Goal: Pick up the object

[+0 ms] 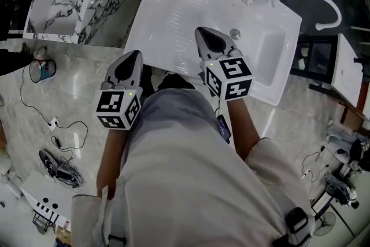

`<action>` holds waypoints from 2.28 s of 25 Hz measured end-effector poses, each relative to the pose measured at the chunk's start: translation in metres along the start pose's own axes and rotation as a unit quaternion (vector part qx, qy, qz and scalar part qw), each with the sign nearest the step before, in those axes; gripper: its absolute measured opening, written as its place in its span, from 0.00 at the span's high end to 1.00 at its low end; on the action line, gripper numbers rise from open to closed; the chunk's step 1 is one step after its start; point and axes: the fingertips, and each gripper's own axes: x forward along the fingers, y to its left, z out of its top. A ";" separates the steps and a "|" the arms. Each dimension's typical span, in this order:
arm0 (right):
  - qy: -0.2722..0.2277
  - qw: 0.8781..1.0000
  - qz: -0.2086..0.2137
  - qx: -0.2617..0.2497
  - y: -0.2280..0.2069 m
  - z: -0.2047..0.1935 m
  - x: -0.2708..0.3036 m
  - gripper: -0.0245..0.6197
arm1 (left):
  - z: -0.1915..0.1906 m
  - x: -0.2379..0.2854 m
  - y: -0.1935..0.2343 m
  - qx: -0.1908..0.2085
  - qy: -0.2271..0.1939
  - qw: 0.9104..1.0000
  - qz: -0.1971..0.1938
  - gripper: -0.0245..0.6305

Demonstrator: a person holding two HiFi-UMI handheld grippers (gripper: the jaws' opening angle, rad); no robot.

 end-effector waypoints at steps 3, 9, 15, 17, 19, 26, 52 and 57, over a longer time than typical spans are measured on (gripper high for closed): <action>0.003 1.000 -0.001 -0.017 -0.004 0.001 0.002 0.95 | -0.001 0.002 -0.001 -0.002 0.002 1.000 -0.002 0.96; 0.009 0.998 0.004 -0.055 -0.006 -0.001 0.012 0.95 | -0.007 0.007 0.004 -0.004 0.011 1.000 -0.006 0.96; 0.018 0.998 0.003 -0.063 -0.012 0.004 0.027 0.95 | -0.003 0.014 0.011 -0.008 0.016 1.000 -0.008 0.96; 0.020 0.997 0.003 -0.068 -0.014 0.006 0.034 0.95 | -0.003 0.017 0.017 -0.012 0.017 1.000 -0.006 0.96; 0.023 0.997 0.002 -0.074 -0.015 0.009 0.041 0.95 | -0.001 0.020 0.022 -0.017 0.019 1.000 -0.005 0.96; 0.035 0.995 -0.003 -0.091 -0.026 0.016 0.060 0.95 | 0.000 0.031 0.031 -0.028 0.027 0.999 -0.007 0.96; 0.092 0.974 -0.074 -0.195 -0.074 0.016 0.147 0.88 | -0.011 0.035 0.073 -0.065 0.050 0.997 -0.003 0.96; 0.112 0.965 -0.083 -0.223 -0.079 0.009 0.167 0.83 | -0.015 0.033 0.086 -0.073 0.057 0.996 0.004 0.96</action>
